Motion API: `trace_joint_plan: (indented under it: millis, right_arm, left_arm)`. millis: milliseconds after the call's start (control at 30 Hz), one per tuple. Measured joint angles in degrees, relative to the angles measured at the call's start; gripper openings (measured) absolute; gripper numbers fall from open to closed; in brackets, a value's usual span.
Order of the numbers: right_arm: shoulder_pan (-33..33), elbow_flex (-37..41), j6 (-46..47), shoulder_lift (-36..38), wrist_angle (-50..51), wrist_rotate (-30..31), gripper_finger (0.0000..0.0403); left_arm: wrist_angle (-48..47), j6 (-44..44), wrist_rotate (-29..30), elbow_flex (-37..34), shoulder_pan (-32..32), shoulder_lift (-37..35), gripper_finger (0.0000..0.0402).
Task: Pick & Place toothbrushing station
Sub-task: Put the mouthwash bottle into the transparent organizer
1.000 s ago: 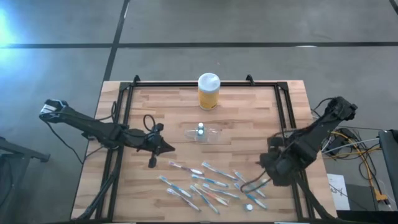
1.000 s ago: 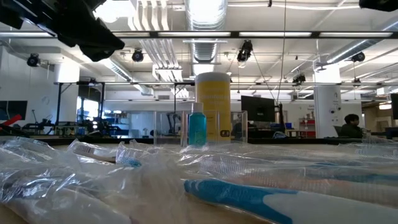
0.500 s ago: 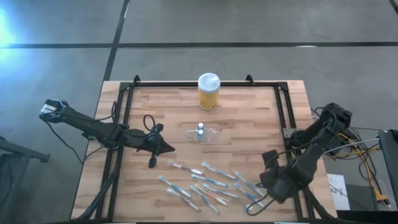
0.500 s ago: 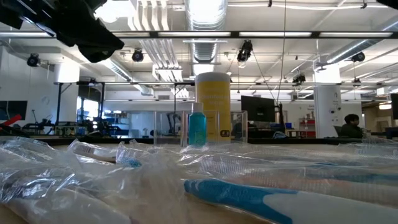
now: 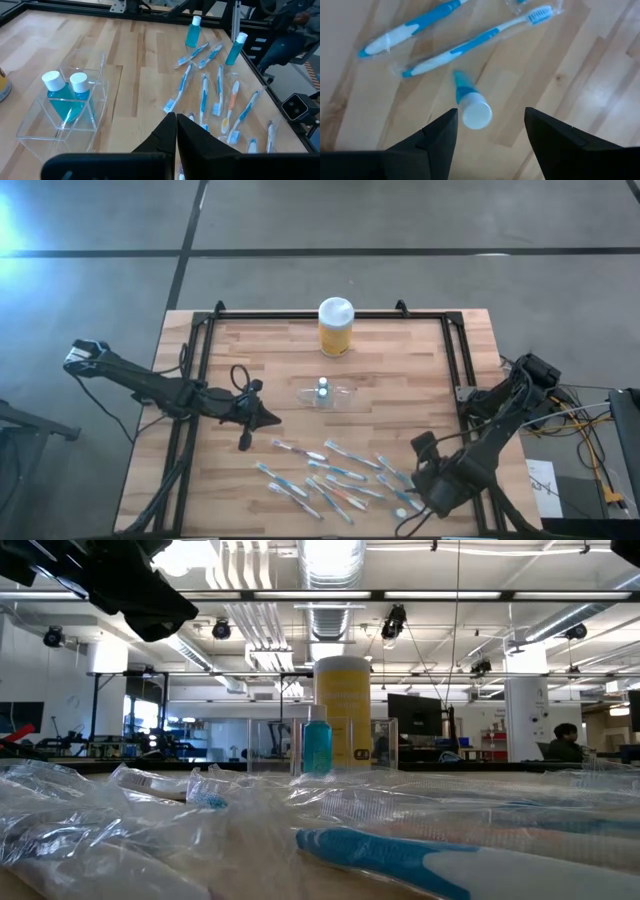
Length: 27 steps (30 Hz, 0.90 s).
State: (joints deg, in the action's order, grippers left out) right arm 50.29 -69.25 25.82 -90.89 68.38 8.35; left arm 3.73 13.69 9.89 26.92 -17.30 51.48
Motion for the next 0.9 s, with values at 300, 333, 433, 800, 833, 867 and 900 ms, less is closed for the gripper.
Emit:
trace_joint_plan:
  millis: [300,333,433,800,833,867,900]
  right_arm:
    - [1.2,1.7,0.1,0.0,-2.1,-1.2,0.0205]
    - [1.4,2.3,0.1,0.0,-2.4,-1.5,0.0203]
    - [1.5,3.9,-0.4,0.2,-3.6,-1.5,0.0194]
    - [1.6,6.8,-1.0,0.4,-7.6,-1.1,0.0155]
    - [1.6,6.6,-1.4,0.4,-7.6,-0.9,0.0152]
    - [1.6,6.2,-1.9,0.4,-7.6,-0.9,0.0149]
    - [1.6,5.8,-2.5,0.4,-7.7,-0.8,0.0147]
  left_arm:
    - [0.0,0.3,0.0,0.0,-0.2,0.0,0.0016]
    - [0.0,0.3,0.0,0.0,-0.2,0.0,0.0016]
    - [0.1,-0.2,0.0,0.0,-0.2,0.0,0.0016]
    - [0.2,-0.3,0.0,0.0,-0.2,0.0,0.0016]
    - [0.2,-0.2,0.0,0.0,-0.2,0.0,0.0016]
    - [0.2,-0.1,0.0,0.0,-0.2,0.0,0.0016]
    - [0.2,-0.1,0.0,0.0,-0.2,0.0,0.0016]
